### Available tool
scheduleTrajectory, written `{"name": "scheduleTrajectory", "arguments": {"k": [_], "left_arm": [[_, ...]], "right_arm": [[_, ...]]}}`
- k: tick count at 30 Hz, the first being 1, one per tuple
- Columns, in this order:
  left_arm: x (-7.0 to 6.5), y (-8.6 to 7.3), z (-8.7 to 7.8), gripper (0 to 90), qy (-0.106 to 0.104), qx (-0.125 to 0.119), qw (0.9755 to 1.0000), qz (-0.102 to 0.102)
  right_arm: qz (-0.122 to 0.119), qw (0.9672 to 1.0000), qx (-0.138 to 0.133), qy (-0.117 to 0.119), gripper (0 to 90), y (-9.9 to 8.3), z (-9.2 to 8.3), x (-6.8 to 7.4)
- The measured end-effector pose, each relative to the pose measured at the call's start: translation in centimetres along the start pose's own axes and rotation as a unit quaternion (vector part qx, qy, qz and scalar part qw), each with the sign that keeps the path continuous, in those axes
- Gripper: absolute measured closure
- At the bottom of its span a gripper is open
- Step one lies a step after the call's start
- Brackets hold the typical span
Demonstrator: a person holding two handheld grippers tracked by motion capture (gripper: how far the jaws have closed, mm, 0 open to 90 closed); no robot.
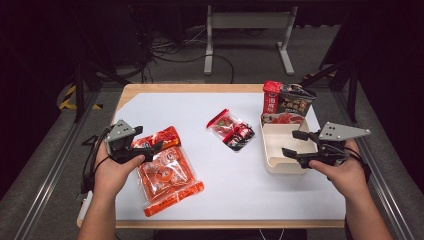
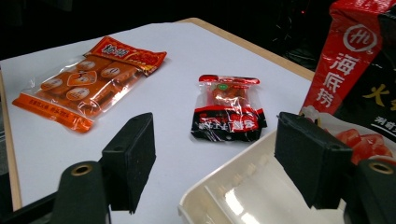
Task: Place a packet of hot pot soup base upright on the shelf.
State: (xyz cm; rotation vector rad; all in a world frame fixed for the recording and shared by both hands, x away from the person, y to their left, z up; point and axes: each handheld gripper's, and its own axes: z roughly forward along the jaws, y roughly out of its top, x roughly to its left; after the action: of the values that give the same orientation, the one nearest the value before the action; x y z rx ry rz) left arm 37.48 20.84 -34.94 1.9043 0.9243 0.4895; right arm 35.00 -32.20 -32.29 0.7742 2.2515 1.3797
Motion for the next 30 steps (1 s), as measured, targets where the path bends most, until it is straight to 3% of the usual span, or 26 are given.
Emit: {"name": "scheduleTrajectory", "arguments": {"k": [5,10,19,23,30], "left_arm": [[0.6,-0.4,-0.2,14.2,-0.001,0.009,0.9998,-0.018],[1.4,-0.8,-0.4,13.9,0.018,0.008,0.9989,-0.044],[2.4,-1.5,-0.3,13.6,0.046,0.017,0.9972,-0.057],[3.2,-2.3,-0.2,13.7,0.069,0.015,0.9957,-0.059],[5.1,-3.9,0.3,14.4,0.096,0.023,0.9914,-0.086]], "right_arm": [[-0.003,0.9999,-0.005,0.014,29.8,0.0,0.3,0.8],[-0.011,0.9995,-0.007,0.027,29.8,0.1,0.8,1.6],[-0.018,0.999,-0.001,0.04,29.8,-0.1,1.8,2.3],[-0.019,0.9988,0.002,0.045,29.8,-0.1,2.3,2.5],[-0.024,0.998,0.01,0.057,29.8,-0.4,3.3,3.0]]}}
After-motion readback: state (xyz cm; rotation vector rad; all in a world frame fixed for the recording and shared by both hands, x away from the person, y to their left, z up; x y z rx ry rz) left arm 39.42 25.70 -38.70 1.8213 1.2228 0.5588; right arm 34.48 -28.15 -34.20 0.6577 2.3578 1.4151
